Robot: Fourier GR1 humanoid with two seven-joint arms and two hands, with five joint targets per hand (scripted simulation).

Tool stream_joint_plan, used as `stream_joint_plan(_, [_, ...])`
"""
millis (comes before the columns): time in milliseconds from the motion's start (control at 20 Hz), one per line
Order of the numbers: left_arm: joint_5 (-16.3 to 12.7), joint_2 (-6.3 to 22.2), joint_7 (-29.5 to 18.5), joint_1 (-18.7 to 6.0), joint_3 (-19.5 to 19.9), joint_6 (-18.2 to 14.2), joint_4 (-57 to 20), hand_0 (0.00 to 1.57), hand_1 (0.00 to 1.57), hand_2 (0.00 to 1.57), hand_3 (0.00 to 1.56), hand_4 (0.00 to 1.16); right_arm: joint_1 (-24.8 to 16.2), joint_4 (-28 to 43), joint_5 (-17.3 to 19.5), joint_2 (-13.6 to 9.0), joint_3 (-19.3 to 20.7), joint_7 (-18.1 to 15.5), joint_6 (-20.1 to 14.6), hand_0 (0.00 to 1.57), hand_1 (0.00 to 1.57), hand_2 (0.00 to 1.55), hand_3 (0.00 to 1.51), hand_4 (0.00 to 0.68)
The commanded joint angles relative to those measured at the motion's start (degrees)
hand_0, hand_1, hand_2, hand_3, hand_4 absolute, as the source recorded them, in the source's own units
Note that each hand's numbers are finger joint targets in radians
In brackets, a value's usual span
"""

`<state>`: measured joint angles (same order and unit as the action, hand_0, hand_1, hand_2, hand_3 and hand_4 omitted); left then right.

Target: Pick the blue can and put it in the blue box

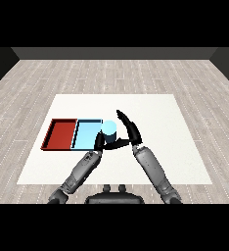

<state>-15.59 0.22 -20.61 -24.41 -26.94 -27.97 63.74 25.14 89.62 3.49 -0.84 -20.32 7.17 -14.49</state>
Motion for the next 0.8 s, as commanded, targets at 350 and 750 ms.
stream_joint_plan(350, [3.6,7.8,5.3,-0.4,7.3,0.9,-2.1,1.57,1.57,1.57,1.48,1.12,-9.9,4.0,-4.0,0.0,6.8,-5.1,0.2,0.00,0.00,0.00,0.00,0.000])
stream_joint_plan(750, [5.6,15.0,12.8,-6.0,13.1,3.6,-8.5,1.57,1.57,1.57,1.49,1.12,-12.9,-0.3,-9.2,-0.1,11.6,-10.6,4.4,0.00,0.00,0.00,0.00,0.000])
